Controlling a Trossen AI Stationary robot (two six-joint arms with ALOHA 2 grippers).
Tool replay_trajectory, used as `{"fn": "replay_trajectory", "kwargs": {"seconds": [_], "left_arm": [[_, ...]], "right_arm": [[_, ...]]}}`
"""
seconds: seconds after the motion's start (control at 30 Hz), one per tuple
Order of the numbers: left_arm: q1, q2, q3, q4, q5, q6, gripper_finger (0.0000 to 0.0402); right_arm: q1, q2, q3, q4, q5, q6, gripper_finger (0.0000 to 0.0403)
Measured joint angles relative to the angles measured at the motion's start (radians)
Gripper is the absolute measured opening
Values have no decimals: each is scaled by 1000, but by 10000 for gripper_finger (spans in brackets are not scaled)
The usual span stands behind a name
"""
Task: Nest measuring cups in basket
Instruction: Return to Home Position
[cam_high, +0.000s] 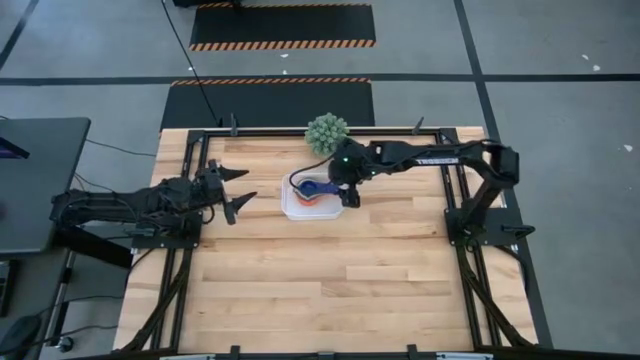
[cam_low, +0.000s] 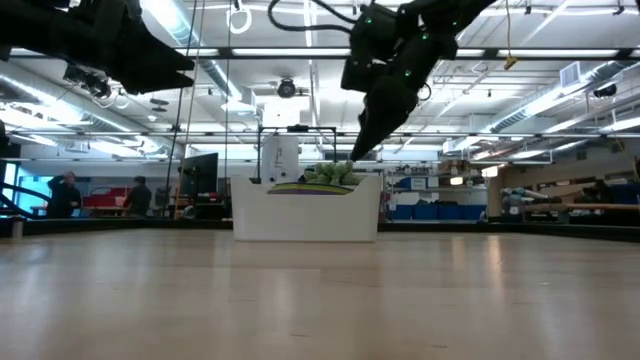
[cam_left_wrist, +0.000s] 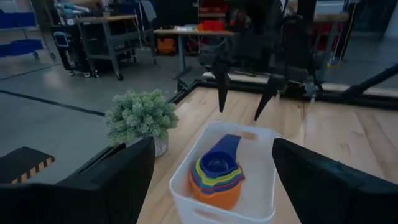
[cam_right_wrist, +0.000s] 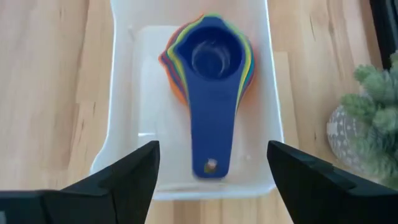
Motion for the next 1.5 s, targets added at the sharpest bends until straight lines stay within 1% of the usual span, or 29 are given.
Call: {"fn": "replay_trajectory", "kwargs": {"seconds": [0.23, 0.57, 0.77, 0.9, 1.2, 1.37, 1.5], "left_arm": [[1, 0, -157, 260, -10, -18, 329], [-3, 0, -176, 276, -19, -41, 329], [-3, 0, -288, 451, -25, -60, 329], [-2, 0, -287, 414, -66, -69, 329], [-3, -7, -288, 429, -64, -70, 329], [-3, -6, -288, 470, -61, -42, 329], [-2, -6, -288, 480, -76, -43, 329]], "right_arm": [[4, -143, -167, 134, 0, 28, 300], [11, -377, -412, 362, 7, 83, 299], [33, -513, -562, 487, 55, 114, 299], [50, -611, -644, 547, 55, 136, 299], [83, -820, -829, 674, 53, 188, 299], [97, -903, -936, 768, 53, 215, 299], [113, -945, -1016, 865, 53, 237, 299]]}}
